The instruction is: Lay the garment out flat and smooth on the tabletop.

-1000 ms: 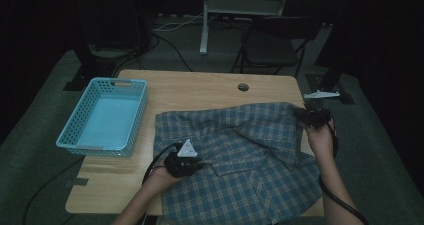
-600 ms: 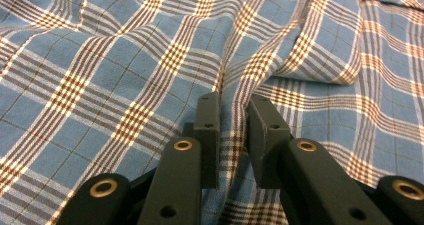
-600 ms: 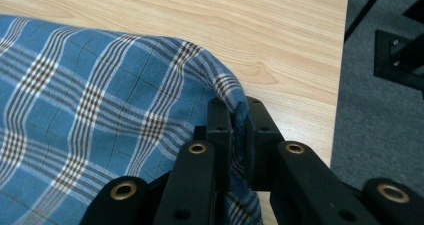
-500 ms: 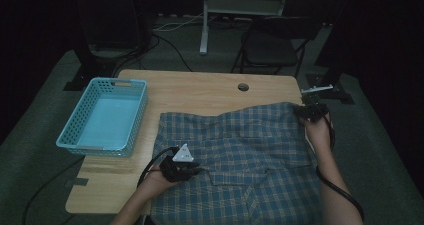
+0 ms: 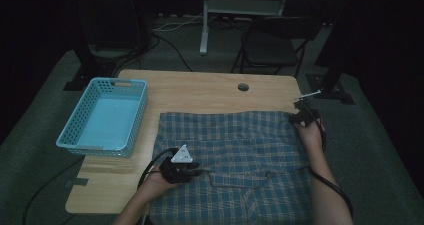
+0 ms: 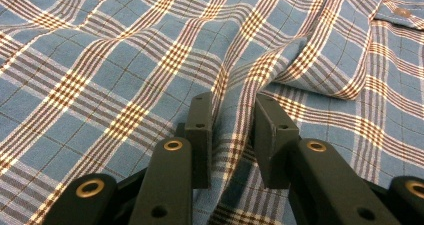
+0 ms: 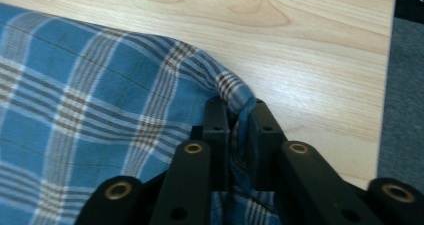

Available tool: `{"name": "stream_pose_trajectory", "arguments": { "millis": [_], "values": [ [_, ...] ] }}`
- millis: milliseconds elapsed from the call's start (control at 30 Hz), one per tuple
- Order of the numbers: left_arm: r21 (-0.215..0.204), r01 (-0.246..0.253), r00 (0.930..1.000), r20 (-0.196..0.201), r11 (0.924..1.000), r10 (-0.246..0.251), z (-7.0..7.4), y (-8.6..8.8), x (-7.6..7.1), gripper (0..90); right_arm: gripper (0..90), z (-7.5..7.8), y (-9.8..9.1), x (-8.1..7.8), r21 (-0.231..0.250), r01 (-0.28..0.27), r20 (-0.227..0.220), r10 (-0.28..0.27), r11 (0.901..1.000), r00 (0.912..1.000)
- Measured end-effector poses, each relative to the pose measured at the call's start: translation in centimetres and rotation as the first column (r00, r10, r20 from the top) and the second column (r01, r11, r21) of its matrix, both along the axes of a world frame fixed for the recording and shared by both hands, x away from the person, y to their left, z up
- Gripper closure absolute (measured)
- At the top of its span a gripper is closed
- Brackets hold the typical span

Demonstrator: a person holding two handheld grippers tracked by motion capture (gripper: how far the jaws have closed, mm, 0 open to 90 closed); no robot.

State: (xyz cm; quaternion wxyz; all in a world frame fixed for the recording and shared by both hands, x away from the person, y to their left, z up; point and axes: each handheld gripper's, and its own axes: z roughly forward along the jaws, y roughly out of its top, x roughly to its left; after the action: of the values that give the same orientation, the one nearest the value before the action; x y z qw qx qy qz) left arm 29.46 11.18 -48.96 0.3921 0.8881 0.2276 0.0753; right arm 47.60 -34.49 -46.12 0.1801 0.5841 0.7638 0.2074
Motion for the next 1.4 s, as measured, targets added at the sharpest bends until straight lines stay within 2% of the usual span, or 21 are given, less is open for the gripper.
{"name": "stream_pose_trajectory", "arguments": {
  "millis": [133, 200, 333, 400, 433, 467, 533, 567, 700, 767, 800, 900, 967, 1067, 1267, 1333, 1367, 1400],
  "values": [
    [-0.013, 0.000, 1.0000, -0.004, 0.9999, 0.000, -0.1, 0.1, 0.0, 71.1, 75.3, -0.1, -0.5, -0.1, -0.015, 0.028, -0.010, -0.028, 0.9995, 0.9996],
    [-0.022, 0.008, 1.0000, -0.003, 0.9997, -0.008, -0.2, 0.0, -0.1, 66.0, 67.2, -0.1, -0.9, -0.4, -0.018, 0.039, -0.009, -0.039, 0.9991, 0.9992],
    [-0.033, 0.008, 0.9999, -0.009, 0.9994, -0.008, -0.2, -0.1, -0.2, 58.3, 50.9, 0.3, -2.4, -1.8, 0.040, 0.052, 0.008, -0.052, 0.9978, 0.9986],
    [-0.042, 0.005, 0.9999, -0.015, 0.9991, -0.005, -0.3, -0.1, -0.2, 57.6, 47.8, 0.6, -2.8, -2.7, 0.052, 0.042, 0.020, -0.043, 0.9977, 0.9988],
    [-0.044, 0.003, 0.9999, -0.014, 0.9990, -0.004, -0.3, 0.0, -0.2, 57.2, 46.9, 1.1, -3.0, -3.6, 0.059, 0.023, 0.040, -0.026, 0.9980, 0.9989],
    [-0.044, 0.003, 0.9999, -0.014, 0.9990, -0.004, -0.3, 0.0, -0.2, 57.2, 46.9, 1.1, -3.0, -3.6, 0.059, 0.023, 0.040, -0.026, 0.9980, 0.9989],
    [-0.046, -0.001, 0.9999, -0.015, 0.9989, 0.000, -0.3, 0.0, -0.2, 57.1, 45.1, 1.8, -3.2, -4.9, 0.066, 0.007, 0.064, -0.011, 0.9978, 0.9979],
    [-0.048, -0.004, 0.9998, -0.017, 0.9988, 0.003, -0.3, 0.0, -0.2, 57.0, 44.6, 2.4, -3.3, -6.3, 0.081, -0.019, 0.096, 0.011, 0.9966, 0.9953],
    [-0.051, -0.002, 0.9997, -0.024, 0.9987, 0.000, -0.3, 0.0, -0.2, 55.3, 41.7, 3.0, -2.6, -9.8, 0.102, -0.101, 0.131, 0.087, 0.9897, 0.9876],
    [-0.052, -0.001, 0.9997, -0.024, 0.9987, 0.000, -0.3, 0.0, -0.1, 55.0, 40.6, 3.0, -2.1, -11.6, 0.122, -0.147, 0.145, 0.129, 0.9816, 0.9811],
    [-0.053, -0.004, 0.9997, -0.026, 0.9986, 0.003, -0.3, -0.1, -0.2, 54.8, 39.8, 3.1, -1.6, -12.9, 0.134, -0.183, 0.154, 0.162, 0.9739, 0.9746],
    [-0.051, -0.003, 0.9997, -0.025, 0.9987, 0.002, -0.3, -0.1, -0.2, 54.3, 39.5, 3.0, -0.6, -15.1, 0.161, -0.252, 0.166, 0.226, 0.9542, 0.9599],
    [-0.051, -0.005, 0.9997, -0.025, 0.9987, 0.004, -0.3, -0.1, -0.2, 54.2, 39.2, 2.7, 0.3, -16.5, 0.162, -0.308, 0.167, 0.282, 0.9376, 0.9450],
    [-0.050, -0.005, 0.9997, -0.025, 0.9987, 0.004, -0.3, -0.1, -0.2, 54.1, 39.2, 1.9, 1.5, -18.2, 0.145, -0.361, 0.158, 0.339, 0.9212, 0.9275],
    [-0.051, -0.006, 0.9997, -0.025, 0.9987, 0.005, -0.3, -0.1, -0.2, 53.6, 39.3, 0.3, 2.3, -19.5, 0.126, -0.415, 0.118, 0.402, 0.9009, 0.9081],
    [-0.051, -0.007, 0.9997, -0.025, 0.9987, 0.006, -0.3, -0.1, -0.2, 53.7, 39.3, -0.2, 2.5, -19.7, 0.122, -0.437, 0.110, 0.425, 0.8912, 0.8983],
    [-0.051, -0.007, 0.9997, -0.025, 0.9987, 0.006, -0.3, -0.1, -0.2, 53.6, 39.3, -0.4, 2.6, -19.8, 0.122, -0.438, 0.102, 0.428, 0.8906, 0.8980],
    [-0.051, -0.007, 0.9997, -0.025, 0.9987, 0.006, -0.3, -0.1, -0.2, 53.6, 39.3, -0.5, 2.8, -19.9, 0.117, -0.448, 0.098, 0.438, 0.8865, 0.8934]
  ]
}}
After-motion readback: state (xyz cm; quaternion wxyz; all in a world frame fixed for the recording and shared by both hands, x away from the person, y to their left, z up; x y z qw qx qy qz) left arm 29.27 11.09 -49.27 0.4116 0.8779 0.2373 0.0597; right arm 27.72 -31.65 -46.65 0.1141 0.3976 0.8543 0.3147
